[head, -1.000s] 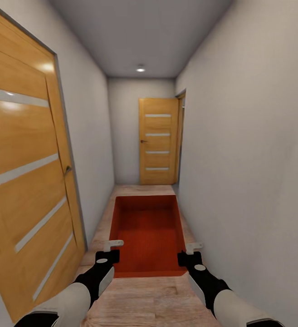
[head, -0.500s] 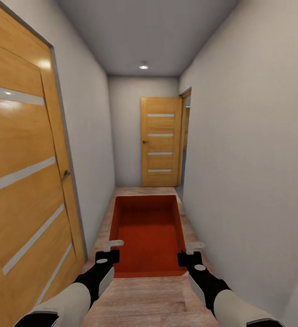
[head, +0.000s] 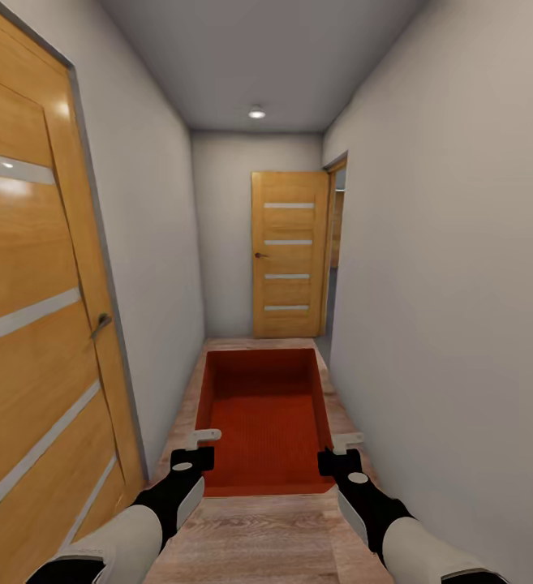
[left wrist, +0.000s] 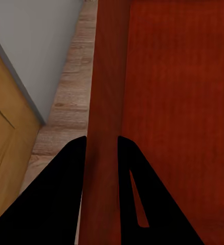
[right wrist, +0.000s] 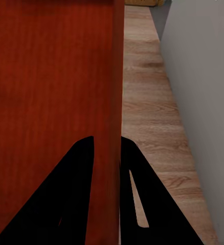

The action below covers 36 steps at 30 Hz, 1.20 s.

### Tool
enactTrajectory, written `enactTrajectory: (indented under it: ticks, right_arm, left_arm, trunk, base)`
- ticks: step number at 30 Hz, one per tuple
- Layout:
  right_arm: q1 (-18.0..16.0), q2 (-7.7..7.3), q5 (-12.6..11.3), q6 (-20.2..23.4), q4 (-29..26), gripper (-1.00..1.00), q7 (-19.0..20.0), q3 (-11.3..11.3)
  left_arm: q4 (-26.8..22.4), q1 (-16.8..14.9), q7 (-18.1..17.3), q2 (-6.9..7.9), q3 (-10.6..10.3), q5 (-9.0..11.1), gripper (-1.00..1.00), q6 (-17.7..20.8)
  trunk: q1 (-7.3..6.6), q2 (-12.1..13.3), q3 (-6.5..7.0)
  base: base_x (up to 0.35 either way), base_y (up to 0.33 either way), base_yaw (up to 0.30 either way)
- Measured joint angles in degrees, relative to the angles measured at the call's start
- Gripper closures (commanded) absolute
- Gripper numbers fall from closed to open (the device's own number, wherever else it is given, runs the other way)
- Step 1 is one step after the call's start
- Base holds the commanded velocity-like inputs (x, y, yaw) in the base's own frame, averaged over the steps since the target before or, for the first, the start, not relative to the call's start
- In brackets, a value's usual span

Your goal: Move the two storage containers from the living room to the garage. In the garage, place one container on the floor and stack the other container on top of it (either order is fine).

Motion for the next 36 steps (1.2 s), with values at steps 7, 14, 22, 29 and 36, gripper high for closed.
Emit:
enactTrajectory:
  ticks: [7, 14, 22, 29, 36]
  right_arm:
    - [0.0, -0.05, -0.01, 0.05, -0.01, 1.0, 0.02, 0.11]
    - [0.0, 0.02, 0.01, -0.01, -0.01, 1.0, -0.03, -0.02]
    - [0.0, 0.1, 0.04, -0.05, 0.0, 1.0, -0.07, -0.17]
    - [0.0, 0.07, 0.01, -0.06, 0.0, 1.0, -0.06, -0.08]
    - [0.0, 0.03, 0.01, -0.05, 0.0, 1.0, -0.04, -0.04]
  left_arm:
    - [0.11, 0.0, 0.02, -0.03, 0.03, 0.09, 1.0, -0.11]
    - [-0.08, 0.0, -0.01, 0.02, -0.03, -0.02, 1.0, 0.08]
    - [-0.29, 0.0, -0.05, 0.09, -0.29, 0.09, 1.0, 0.3]
    - [-0.15, 0.0, -0.03, 0.06, -0.18, 0.06, 1.0, 0.13]
    - [-0.1, 0.0, 0.01, 0.02, -0.05, -0.02, 1.0, 0.06]
  trunk:
    - [0.0, 0.0, 0.0]
    - [0.0, 0.0, 0.0]
    - [0.0, 0.0, 0.0]
    - [0.0, 0.0, 0.0]
    - [0.0, 0.0, 0.0]
  base:
    - [0.335, 0.0, 0.0]
    - [0.335, 0.0, 0.0]
    - [0.335, 0.0, 0.0]
    - [0.335, 0.0, 0.0]
    - [0.335, 0.0, 0.0]
